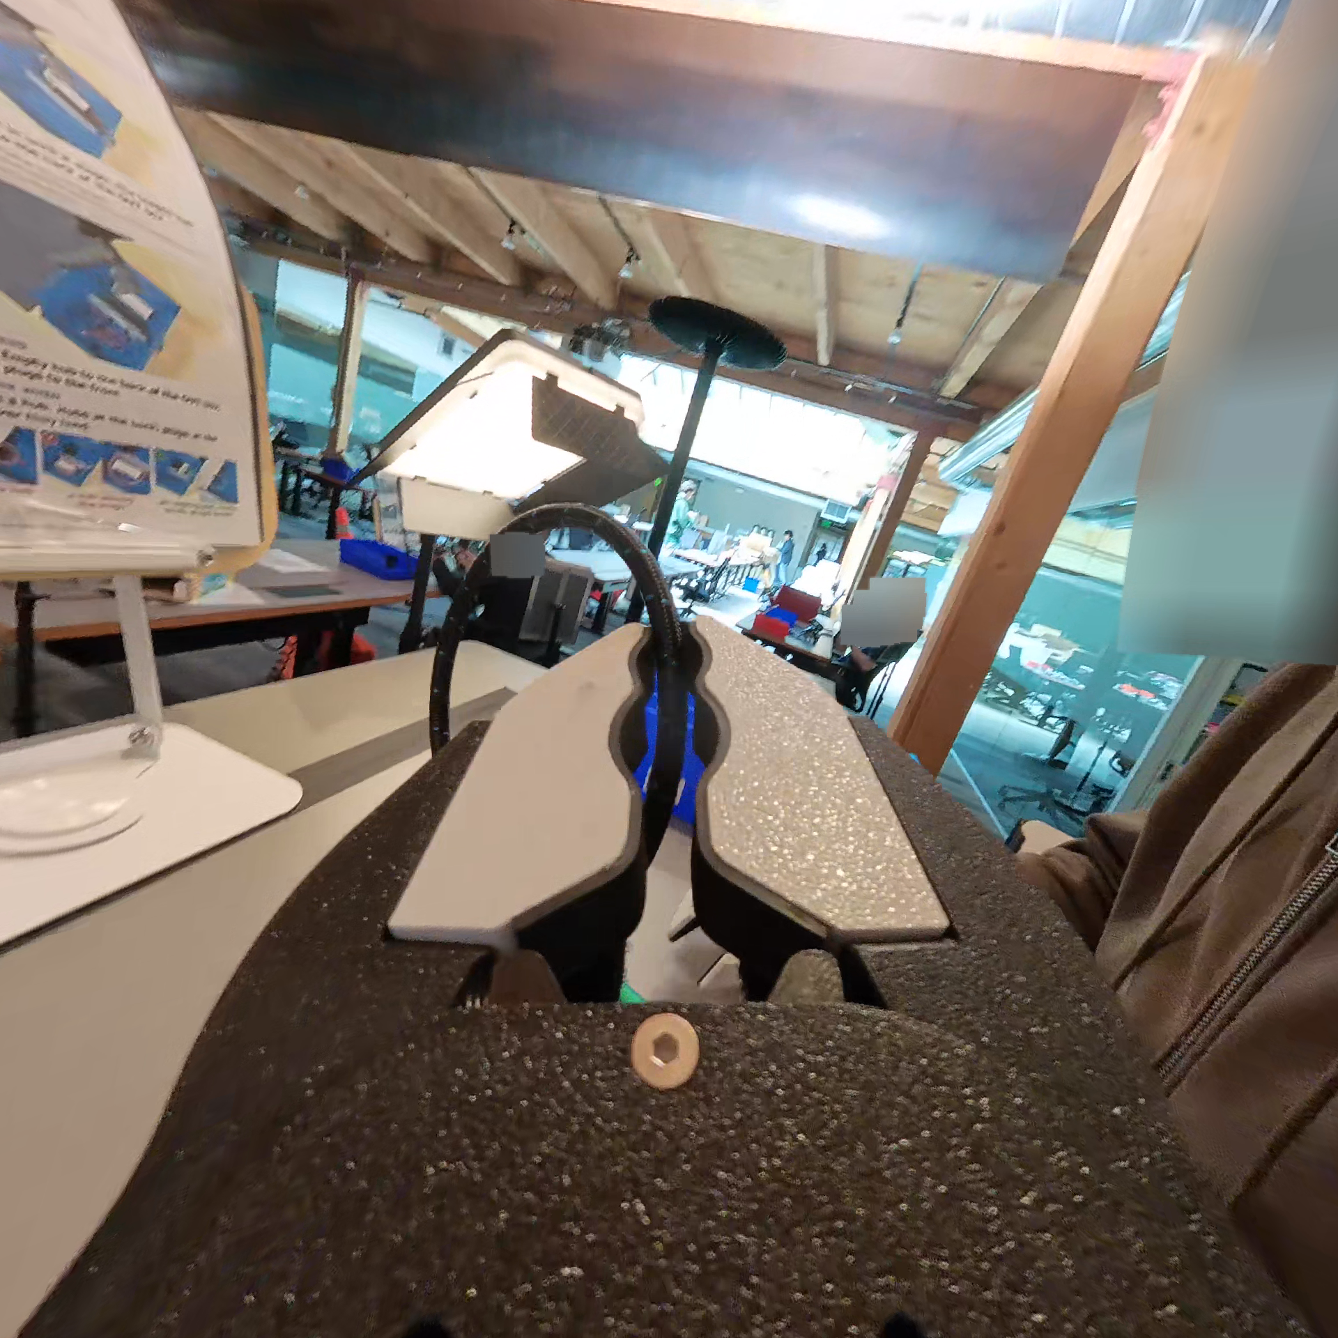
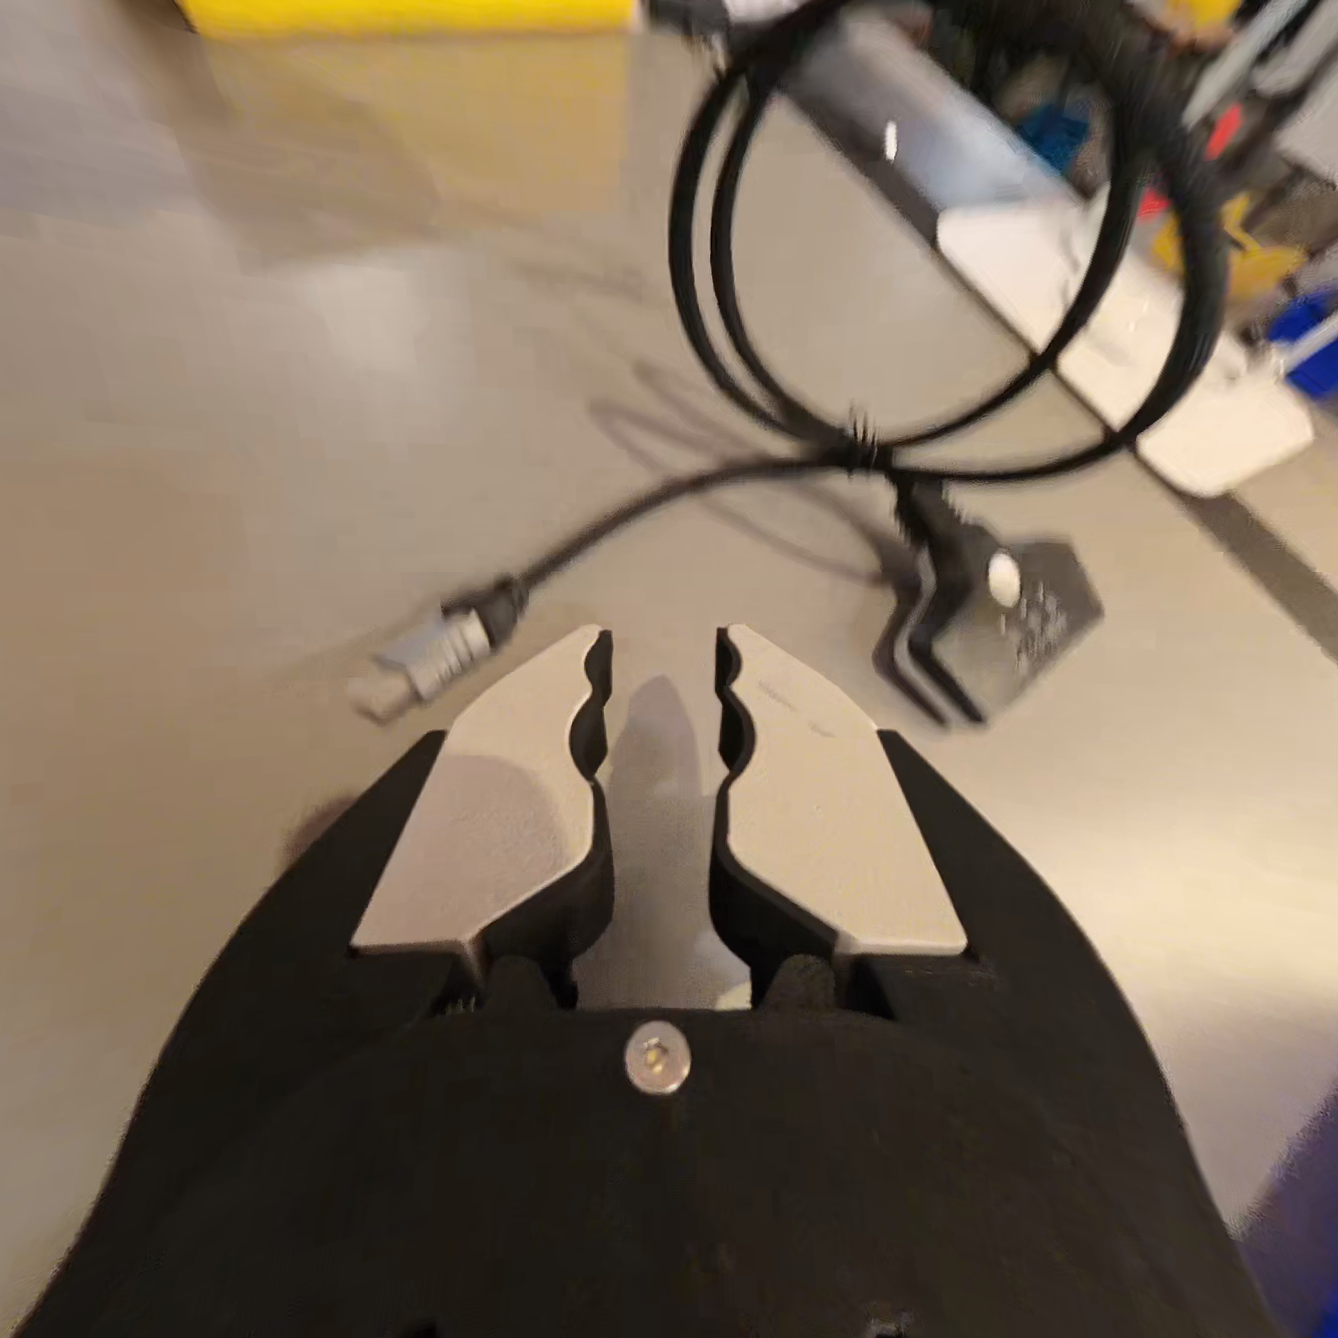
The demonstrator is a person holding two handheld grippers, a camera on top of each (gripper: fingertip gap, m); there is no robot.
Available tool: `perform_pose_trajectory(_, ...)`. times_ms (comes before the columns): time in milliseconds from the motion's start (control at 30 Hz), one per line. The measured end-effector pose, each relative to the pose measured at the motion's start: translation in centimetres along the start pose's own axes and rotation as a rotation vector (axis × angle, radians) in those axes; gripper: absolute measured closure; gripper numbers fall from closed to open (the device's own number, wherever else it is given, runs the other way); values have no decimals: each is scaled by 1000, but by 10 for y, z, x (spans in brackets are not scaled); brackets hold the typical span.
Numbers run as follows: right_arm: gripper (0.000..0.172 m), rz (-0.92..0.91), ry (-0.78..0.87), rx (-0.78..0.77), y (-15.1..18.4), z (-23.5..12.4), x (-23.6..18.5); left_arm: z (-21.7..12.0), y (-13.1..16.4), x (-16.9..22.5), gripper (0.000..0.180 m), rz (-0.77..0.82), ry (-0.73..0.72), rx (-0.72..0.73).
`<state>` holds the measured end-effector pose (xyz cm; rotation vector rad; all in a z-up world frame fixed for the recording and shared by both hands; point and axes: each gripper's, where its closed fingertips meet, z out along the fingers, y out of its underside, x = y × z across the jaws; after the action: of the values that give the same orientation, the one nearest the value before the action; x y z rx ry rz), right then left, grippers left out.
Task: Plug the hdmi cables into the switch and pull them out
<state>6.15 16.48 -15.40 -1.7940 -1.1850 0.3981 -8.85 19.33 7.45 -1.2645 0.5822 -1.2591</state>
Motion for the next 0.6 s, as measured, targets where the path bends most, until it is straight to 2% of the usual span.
perform_pose_trajectory(133, 141, 54, -185, 297, -87, 5, -10, 26, -10, 1, 173, 29, 108, 105)
perform_pose_trajectory(167, 142, 27, -163, 374, -106, 8, -9, 33, -12, -2, 174, 39, 122, 134)
perform_pose_trajectory(233, 146, -58, -19, 522, -129, 15, 1, 43, -13, -12, 173, 47, 149, 213)
perform_pose_trajectory(300, 151, -144, 116, 595, -134, 18, 5, 50, -12, -22, 174, 33, 189, 316)
perform_pose_trajectory(400, 153, -278, 215, 547, -113, 29, 4, 55, -1, -36, 174, -1, 260, 429)
perform_pose_trajectory(467, 154, -283, 257, 548, -110, 27, 12, 60, 7, -50, 173, -72, 275, 429)
perform_pose_trajectory(600, 152, -262, 344, 567, -111, 23, 29, 65, 21, -65, 174, -71, 244, 372)
